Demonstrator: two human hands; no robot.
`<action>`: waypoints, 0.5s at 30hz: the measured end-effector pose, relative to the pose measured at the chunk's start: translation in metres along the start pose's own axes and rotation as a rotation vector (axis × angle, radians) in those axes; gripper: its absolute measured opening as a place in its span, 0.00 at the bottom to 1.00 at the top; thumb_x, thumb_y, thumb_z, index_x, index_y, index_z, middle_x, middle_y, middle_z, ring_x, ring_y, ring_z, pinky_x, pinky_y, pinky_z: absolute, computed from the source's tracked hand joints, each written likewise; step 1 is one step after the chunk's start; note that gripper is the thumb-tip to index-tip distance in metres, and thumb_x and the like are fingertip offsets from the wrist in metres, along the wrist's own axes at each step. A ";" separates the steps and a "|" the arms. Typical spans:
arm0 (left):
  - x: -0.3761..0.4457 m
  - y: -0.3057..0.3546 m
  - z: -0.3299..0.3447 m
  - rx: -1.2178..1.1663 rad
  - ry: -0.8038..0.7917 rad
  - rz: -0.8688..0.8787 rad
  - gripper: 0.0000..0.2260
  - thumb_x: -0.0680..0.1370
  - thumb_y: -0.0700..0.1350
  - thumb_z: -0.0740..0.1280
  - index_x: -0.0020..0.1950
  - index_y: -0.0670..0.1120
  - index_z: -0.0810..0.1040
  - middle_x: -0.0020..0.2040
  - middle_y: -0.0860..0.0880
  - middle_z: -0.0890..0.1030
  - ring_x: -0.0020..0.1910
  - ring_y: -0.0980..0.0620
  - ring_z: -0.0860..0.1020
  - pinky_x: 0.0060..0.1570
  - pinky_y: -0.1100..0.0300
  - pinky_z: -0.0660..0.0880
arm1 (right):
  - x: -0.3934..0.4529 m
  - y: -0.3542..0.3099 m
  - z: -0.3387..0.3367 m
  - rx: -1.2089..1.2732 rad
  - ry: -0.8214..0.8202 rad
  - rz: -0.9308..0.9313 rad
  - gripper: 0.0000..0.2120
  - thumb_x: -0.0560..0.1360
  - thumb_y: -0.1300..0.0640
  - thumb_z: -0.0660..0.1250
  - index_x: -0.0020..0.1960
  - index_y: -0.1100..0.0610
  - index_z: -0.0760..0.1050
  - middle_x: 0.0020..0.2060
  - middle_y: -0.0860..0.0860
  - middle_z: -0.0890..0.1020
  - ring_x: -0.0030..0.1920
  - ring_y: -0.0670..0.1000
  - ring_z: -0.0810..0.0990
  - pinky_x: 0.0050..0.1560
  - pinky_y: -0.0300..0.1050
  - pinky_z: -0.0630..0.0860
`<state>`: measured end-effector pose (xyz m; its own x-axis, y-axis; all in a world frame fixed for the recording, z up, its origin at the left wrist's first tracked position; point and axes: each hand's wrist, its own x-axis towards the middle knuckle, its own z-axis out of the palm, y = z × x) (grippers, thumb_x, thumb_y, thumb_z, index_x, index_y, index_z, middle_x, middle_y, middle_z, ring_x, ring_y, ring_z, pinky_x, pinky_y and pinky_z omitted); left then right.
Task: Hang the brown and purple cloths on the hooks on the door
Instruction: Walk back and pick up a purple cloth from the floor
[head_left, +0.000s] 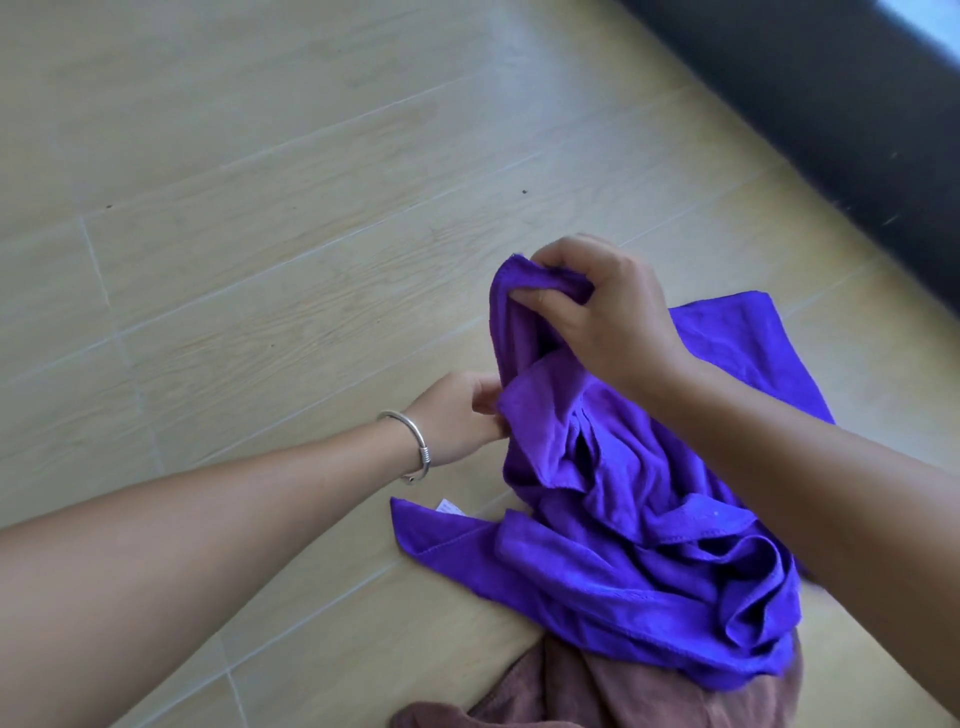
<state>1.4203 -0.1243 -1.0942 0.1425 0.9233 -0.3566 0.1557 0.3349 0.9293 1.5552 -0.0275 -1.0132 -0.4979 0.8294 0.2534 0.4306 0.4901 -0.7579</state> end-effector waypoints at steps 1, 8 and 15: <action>0.001 -0.002 0.003 0.033 -0.042 -0.020 0.06 0.75 0.30 0.67 0.49 0.38 0.80 0.44 0.45 0.83 0.44 0.55 0.77 0.51 0.53 0.77 | 0.003 -0.002 -0.005 0.022 0.044 0.015 0.04 0.70 0.56 0.73 0.43 0.53 0.79 0.36 0.43 0.78 0.38 0.39 0.74 0.41 0.27 0.66; 0.000 -0.006 0.012 0.066 -0.239 -0.037 0.08 0.79 0.33 0.63 0.53 0.42 0.78 0.51 0.48 0.81 0.49 0.55 0.77 0.57 0.56 0.75 | 0.023 -0.016 -0.029 0.105 0.193 0.006 0.04 0.70 0.54 0.73 0.42 0.50 0.79 0.33 0.38 0.78 0.36 0.35 0.74 0.41 0.30 0.69; -0.013 -0.006 -0.018 0.190 -0.077 -0.082 0.09 0.78 0.29 0.60 0.56 0.34 0.76 0.51 0.39 0.81 0.47 0.53 0.77 0.54 0.53 0.74 | 0.042 -0.031 -0.057 0.022 0.198 -0.039 0.05 0.70 0.51 0.73 0.42 0.51 0.79 0.32 0.38 0.77 0.36 0.36 0.74 0.40 0.32 0.70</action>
<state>1.3996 -0.1354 -1.0936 0.1949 0.8749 -0.4433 0.3500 0.3602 0.8648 1.5637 0.0076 -0.9450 -0.3550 0.8473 0.3950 0.3958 0.5190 -0.7576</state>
